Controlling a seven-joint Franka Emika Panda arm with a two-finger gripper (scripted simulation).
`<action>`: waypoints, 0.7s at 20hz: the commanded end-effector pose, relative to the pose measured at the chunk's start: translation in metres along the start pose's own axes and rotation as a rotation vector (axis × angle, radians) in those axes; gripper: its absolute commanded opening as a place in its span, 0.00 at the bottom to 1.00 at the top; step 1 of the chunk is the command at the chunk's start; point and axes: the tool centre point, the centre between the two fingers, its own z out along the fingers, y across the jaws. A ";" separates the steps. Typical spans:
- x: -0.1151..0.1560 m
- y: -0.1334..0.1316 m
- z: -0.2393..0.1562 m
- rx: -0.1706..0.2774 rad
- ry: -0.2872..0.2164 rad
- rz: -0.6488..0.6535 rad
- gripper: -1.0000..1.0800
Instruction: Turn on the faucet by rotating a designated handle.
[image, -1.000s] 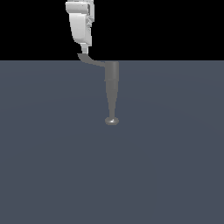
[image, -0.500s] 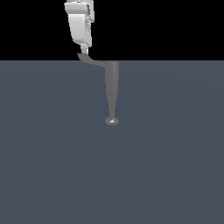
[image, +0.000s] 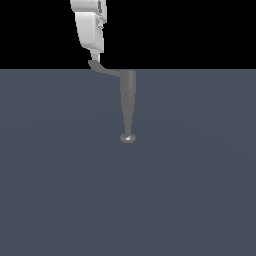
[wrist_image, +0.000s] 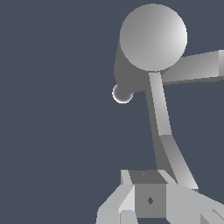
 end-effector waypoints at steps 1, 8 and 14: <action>0.001 0.008 0.001 -0.005 0.001 0.000 0.00; 0.001 0.026 0.001 -0.005 0.001 0.000 0.00; 0.002 0.042 0.001 -0.005 0.001 0.001 0.00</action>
